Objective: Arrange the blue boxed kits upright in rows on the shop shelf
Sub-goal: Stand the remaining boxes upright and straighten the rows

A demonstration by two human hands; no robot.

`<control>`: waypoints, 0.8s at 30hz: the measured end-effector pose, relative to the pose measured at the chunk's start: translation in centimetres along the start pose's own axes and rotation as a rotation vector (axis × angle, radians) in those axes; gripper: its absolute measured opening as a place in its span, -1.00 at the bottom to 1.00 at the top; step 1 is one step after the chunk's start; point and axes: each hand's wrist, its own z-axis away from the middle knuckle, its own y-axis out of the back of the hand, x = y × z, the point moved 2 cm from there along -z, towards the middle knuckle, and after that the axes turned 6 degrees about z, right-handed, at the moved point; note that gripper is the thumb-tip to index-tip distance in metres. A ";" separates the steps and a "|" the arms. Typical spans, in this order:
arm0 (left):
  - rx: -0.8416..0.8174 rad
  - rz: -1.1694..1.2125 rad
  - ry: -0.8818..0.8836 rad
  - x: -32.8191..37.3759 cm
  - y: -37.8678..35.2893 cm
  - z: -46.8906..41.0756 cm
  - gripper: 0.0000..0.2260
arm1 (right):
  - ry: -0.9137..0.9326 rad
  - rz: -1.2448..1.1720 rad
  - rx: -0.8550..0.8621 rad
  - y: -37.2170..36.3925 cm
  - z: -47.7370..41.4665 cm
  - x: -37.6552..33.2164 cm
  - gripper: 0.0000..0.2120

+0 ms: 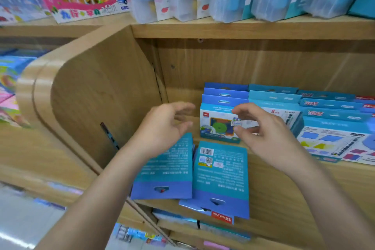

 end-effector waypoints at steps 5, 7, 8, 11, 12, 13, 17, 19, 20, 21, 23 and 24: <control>-0.044 -0.146 0.002 -1.8 1.4 5.3 -0.84 | 0.171 0.059 -0.213 -3.5 0.6 -2.4 -0.82; -0.097 -0.178 -0.025 -2.3 1.6 6.4 -0.81 | 0.210 0.086 -0.282 -4.8 0.8 -2.9 -0.83; -0.166 -0.207 -0.054 -2.4 1.6 7.0 -0.73 | 0.235 0.100 -0.308 -5.3 0.8 -3.1 -0.83; -0.326 -0.357 -0.068 -3.6 0.5 9.0 -0.32 | 0.293 0.138 -0.341 -6.3 0.8 -3.4 -0.81; -0.314 -0.446 -0.127 -3.7 0.1 9.6 -0.32 | 0.301 0.143 -0.352 -6.5 0.8 -3.4 -0.80; -0.290 -0.528 -0.190 -3.9 -0.3 10.0 -0.35 | 0.304 0.150 -0.368 -6.7 0.8 -3.4 -0.78; -0.142 -0.585 -0.383 -4.2 -0.4 10.6 -0.59 | 0.313 0.168 -0.419 -7.2 0.8 -3.0 -0.66; -0.076 -0.534 -0.413 -3.4 0.2 10.4 -0.69 | 0.330 0.171 -0.452 -7.0 0.7 -2.9 -0.62; -0.025 -0.512 -0.407 -3.0 0.7 10.1 -0.73 | 0.336 0.160 -0.470 -6.8 0.7 -3.0 -0.60; 0.042 -0.506 -0.401 -2.6 1.1 9.7 -0.76 | 0.338 0.131 -0.465 -6.8 0.7 -3.2 -0.58; 0.178 -0.481 -0.395 -1.9 1.9 8.6 -0.79 | 0.318 0.023 -0.349 -6.9 0.7 -3.9 -0.58; 0.251 -0.443 -0.395 -1.5 2.3 8.0 -0.79 | 0.302 -0.048 -0.253 -7.0 0.6 -4.3 -0.61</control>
